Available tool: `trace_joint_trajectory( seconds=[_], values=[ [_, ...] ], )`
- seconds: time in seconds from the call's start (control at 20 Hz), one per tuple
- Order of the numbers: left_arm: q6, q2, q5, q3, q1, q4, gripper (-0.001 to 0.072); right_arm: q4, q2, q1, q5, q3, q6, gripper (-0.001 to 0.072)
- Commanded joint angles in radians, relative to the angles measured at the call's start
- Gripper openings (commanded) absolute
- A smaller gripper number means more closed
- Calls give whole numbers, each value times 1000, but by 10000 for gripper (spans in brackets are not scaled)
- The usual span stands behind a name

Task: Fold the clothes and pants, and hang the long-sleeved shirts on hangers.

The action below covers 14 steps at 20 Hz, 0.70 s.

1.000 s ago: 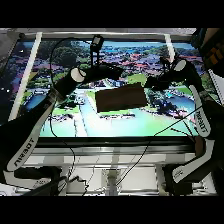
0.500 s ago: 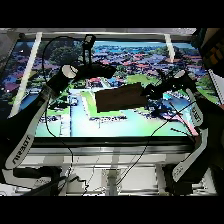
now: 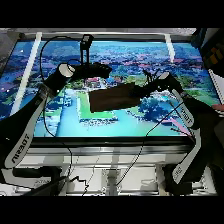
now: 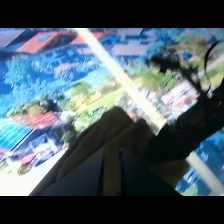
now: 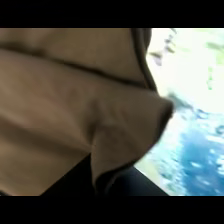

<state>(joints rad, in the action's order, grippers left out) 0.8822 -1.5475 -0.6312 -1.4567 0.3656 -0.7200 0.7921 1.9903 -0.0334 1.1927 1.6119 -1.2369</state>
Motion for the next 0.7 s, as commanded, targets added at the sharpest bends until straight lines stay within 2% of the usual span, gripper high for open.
trace_joint_trajectory(
  seconds=[0.0,0.25,0.4,0.65],
  values=[
    [0,14,-217,0,-64,-125,22,-20,-74,7,-8,1,-1,17],
    [0,87,-562,0,-220,-179,12,-5,-344,180,76,0,-57,18],
    [0,187,-578,0,-303,-263,12,53,-539,349,134,0,-120,18],
    [0,372,-563,0,-343,-711,13,223,-817,682,166,0,-293,18]
  ],
)
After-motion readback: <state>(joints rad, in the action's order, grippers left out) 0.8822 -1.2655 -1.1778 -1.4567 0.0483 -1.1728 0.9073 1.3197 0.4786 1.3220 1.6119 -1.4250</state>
